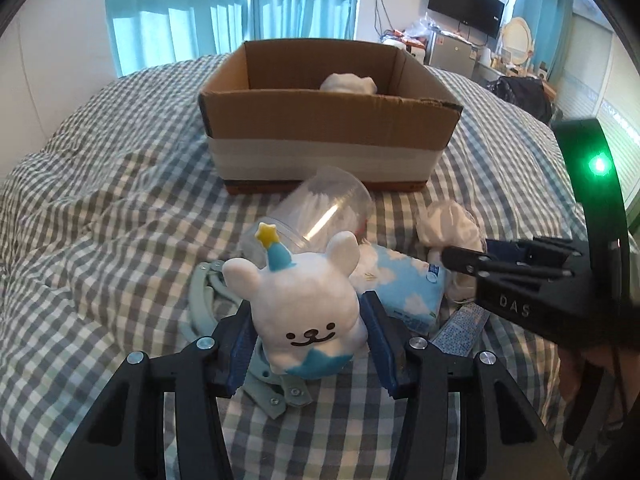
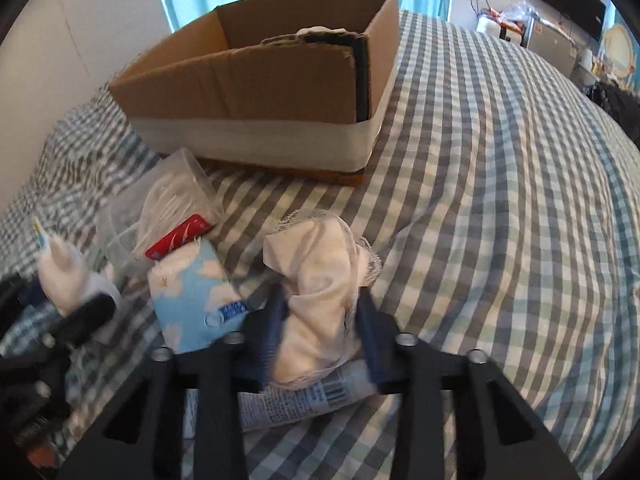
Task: Organize objects
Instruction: 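Grasp the white bear plush with the left tool while the right tool grasps the lace cloth, then carry the plush and lace cloth into the box and release both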
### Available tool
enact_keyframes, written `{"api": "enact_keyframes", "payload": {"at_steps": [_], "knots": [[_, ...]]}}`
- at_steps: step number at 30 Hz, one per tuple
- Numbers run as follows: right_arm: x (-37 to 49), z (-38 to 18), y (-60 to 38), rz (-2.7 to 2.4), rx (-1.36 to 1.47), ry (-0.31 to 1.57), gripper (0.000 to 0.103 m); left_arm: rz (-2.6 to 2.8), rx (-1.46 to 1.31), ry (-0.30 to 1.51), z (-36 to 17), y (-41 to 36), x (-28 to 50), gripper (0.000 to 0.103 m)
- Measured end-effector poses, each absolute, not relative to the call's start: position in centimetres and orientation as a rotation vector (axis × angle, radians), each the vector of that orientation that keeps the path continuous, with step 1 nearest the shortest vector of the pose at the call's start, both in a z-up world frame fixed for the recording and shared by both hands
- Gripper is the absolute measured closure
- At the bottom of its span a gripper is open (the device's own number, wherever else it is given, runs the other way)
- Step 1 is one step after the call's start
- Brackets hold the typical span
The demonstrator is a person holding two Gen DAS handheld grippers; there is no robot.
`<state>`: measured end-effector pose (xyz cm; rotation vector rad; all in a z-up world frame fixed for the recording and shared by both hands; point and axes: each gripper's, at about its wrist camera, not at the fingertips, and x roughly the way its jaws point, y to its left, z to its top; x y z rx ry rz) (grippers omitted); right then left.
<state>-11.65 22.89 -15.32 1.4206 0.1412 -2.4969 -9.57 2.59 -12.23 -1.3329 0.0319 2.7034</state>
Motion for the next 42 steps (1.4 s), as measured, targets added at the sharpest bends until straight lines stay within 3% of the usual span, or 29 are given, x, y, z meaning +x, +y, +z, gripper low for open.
{"api": "enact_keyframes", "payload": {"at_steps": [6, 30, 42], "knots": [[-9.6, -13.0, 23.2, -2.537, 1.345, 0.164, 0.089, 2.722, -1.315, 0.022, -11.0, 2.4, -8.6, 0.051], [0.1, 2.8, 23.1, -2.675, 0.868, 0.190, 0.090, 2.816, -1.033, 0.021, -1.3, 3.1, -4.8, 0.051], [-3.7, 8.3, 20.5, -2.670, 0.741, 0.246, 0.090, 2.893, -0.854, 0.032, 5.0, 2.2, -9.4, 0.051]]}}
